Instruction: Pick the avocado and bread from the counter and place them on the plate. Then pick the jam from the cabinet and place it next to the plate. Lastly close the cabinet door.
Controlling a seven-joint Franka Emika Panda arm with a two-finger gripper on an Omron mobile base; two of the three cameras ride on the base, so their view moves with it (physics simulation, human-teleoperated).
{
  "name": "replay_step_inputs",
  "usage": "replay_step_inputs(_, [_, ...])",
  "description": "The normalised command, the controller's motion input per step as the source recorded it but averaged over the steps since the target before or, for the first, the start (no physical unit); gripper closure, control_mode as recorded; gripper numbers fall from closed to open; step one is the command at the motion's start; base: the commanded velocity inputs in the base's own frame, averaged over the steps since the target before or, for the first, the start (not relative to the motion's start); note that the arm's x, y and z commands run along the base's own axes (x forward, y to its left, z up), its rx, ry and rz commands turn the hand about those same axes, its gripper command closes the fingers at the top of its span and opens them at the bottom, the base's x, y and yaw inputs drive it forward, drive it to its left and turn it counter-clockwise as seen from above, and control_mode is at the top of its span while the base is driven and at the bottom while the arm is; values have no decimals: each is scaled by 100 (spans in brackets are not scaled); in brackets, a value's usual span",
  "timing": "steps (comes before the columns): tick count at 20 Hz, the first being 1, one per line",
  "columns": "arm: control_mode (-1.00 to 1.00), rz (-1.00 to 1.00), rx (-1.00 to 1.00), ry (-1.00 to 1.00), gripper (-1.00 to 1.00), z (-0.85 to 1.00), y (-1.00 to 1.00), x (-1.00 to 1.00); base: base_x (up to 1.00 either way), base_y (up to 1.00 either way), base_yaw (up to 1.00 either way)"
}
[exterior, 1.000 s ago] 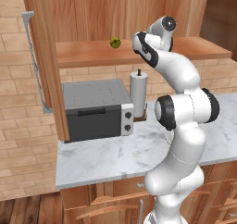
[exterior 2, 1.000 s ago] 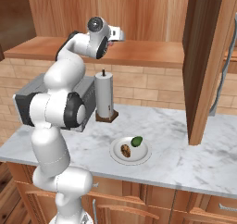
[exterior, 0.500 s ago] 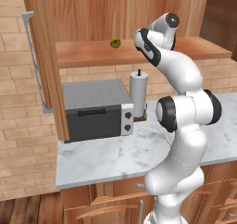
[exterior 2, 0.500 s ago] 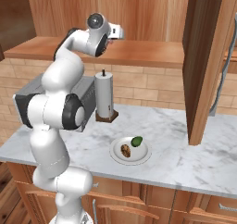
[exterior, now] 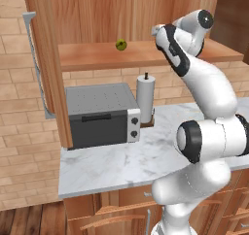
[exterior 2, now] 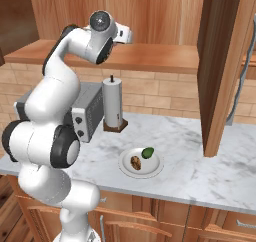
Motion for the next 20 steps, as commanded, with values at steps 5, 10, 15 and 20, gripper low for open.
replay_step_inputs(5, [-100, 1, 5, 0, 100, 6, -4, -100, 0, 0, 0])
replay_step_inputs(10, [-100, 2, 0, 3, 100, -13, -1, -100, 0, 0, 0])
replay_step_inputs(15, [-100, 3, -1, 8, 100, -38, 0, -100, 0, 0, 0])
replay_step_inputs(20, [-100, 3, -3, 10, 100, -49, 0, -100, 0, 0, 0])
